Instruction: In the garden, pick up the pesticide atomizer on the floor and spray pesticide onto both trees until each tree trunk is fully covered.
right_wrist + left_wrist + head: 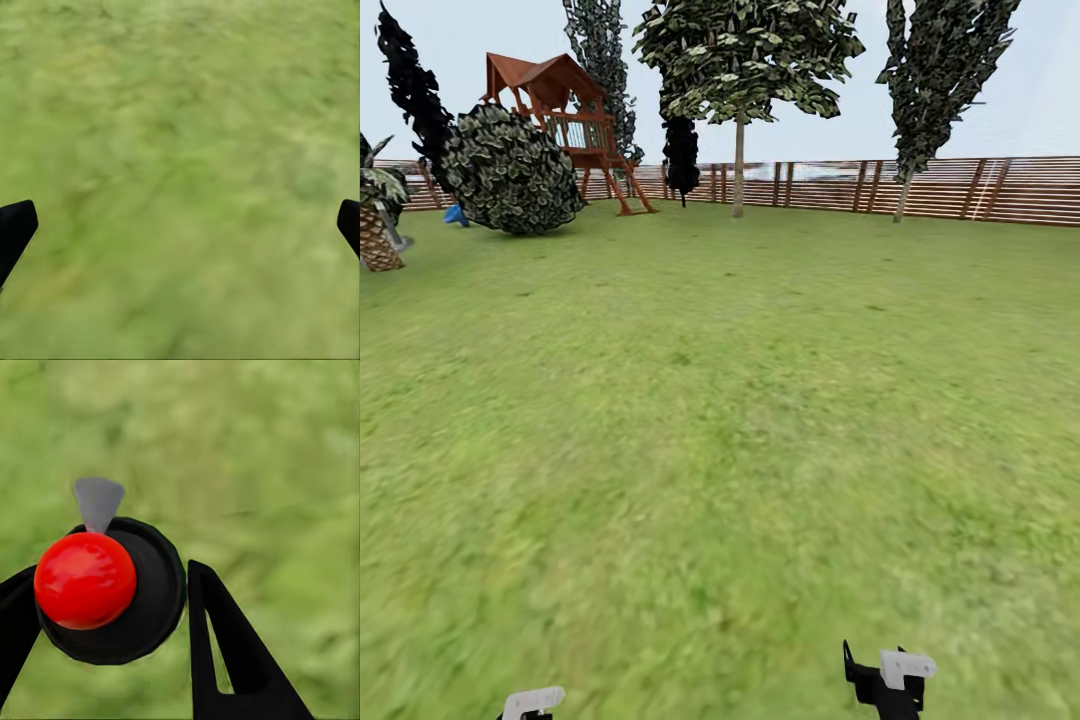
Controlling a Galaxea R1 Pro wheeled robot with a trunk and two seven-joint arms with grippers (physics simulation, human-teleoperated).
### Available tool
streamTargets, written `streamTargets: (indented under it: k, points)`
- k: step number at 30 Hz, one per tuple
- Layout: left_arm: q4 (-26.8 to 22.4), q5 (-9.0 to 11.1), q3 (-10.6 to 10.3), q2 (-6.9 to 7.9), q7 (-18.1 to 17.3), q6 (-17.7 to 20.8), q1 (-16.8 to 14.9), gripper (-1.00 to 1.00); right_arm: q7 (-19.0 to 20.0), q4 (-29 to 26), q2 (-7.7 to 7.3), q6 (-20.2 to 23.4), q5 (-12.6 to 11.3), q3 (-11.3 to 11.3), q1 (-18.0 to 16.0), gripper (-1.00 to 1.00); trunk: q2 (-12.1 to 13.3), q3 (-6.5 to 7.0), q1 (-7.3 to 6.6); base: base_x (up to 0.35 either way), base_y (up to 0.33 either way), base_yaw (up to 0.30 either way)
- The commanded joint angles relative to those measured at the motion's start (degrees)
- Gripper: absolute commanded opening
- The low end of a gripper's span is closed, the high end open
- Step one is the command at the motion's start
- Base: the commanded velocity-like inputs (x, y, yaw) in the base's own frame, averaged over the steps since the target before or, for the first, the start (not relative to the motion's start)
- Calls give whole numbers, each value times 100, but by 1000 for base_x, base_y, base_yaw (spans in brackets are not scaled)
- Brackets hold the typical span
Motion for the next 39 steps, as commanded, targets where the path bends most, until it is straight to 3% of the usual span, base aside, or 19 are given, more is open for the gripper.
streamTargets:
  k: [1, 39]
  points:
    - [0, 0, 1, 0, 0, 3, 0, -100, 0, 0, 0, 2, 0, 0, 0, 100, 0, 0, 0, 338, 0, 0]
    - [0, -3, -5, -7, 1, 1, 0, -100, 0, 44, 0, 0, 0, 0, 1, 100, 0, 0, 0, 338, 0, 0]
